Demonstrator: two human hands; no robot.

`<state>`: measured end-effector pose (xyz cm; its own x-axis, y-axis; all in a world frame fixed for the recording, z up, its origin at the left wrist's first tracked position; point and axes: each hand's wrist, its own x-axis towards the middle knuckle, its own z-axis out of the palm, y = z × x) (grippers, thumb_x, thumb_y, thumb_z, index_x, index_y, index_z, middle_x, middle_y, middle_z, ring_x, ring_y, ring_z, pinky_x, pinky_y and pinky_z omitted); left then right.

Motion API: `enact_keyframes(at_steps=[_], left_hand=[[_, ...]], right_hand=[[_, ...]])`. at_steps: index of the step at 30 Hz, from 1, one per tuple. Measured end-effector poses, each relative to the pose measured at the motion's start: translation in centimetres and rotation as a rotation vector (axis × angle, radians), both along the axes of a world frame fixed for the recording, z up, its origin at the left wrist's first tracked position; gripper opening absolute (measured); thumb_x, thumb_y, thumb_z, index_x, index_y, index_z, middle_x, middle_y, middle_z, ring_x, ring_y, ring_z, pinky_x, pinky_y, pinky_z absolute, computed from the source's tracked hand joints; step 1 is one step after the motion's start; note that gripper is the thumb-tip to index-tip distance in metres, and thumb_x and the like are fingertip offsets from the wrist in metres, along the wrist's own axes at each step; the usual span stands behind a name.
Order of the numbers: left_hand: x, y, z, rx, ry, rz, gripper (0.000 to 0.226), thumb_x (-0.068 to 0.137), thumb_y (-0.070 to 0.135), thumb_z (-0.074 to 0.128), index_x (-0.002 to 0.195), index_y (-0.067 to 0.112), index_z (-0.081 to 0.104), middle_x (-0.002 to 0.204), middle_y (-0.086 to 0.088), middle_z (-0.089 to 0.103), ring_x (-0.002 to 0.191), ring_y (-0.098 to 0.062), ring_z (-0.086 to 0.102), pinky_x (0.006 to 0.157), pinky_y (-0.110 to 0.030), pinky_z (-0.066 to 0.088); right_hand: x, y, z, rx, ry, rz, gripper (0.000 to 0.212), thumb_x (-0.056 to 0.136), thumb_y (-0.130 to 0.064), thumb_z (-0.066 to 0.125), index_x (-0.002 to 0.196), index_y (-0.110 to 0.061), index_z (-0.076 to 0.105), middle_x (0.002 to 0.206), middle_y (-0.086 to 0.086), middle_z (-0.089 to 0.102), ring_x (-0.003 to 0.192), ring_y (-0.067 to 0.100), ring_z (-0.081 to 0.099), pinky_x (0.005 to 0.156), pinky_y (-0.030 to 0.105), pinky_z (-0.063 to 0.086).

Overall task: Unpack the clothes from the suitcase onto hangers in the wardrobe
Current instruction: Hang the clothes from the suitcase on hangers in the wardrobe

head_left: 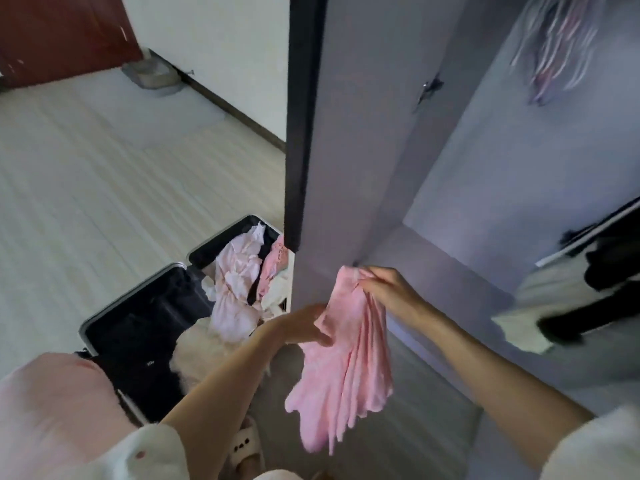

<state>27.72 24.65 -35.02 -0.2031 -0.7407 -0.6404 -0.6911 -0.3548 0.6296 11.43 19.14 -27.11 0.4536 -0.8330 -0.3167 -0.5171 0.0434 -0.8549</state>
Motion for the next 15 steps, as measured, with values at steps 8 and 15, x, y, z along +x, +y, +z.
enact_keyframes(at_steps=[8, 15], left_hand=[[-11.3, -6.5, 4.5, -0.372, -0.082, 0.011, 0.031, 0.095, 0.019, 0.049, 0.117, -0.001, 0.057, 0.122, -0.018, 0.059, 0.115, -0.028, 0.054, 0.092, -0.027, 0.037], [-13.8, -15.9, 13.3, -0.724, -0.320, 0.023, 0.035, 0.089, 0.041, 0.054, 0.101, 0.010, 0.065, 0.108, -0.012, 0.064, 0.116, -0.030, 0.048, 0.090, -0.032, 0.040]], right_hand=[[-11.8, -2.6, 7.8, -0.155, -0.260, -0.465, 0.029, 0.086, -0.001, 0.049, 0.066, -0.018, 0.058, 0.062, -0.005, 0.051, 0.056, 0.003, 0.046, 0.053, 0.017, 0.035], [-19.5, -7.4, 11.1, -0.402, -0.217, -0.777, 0.021, 0.088, -0.003, 0.049, 0.069, -0.011, 0.044, 0.068, 0.003, 0.038, 0.065, 0.012, 0.037, 0.054, 0.021, 0.029]])
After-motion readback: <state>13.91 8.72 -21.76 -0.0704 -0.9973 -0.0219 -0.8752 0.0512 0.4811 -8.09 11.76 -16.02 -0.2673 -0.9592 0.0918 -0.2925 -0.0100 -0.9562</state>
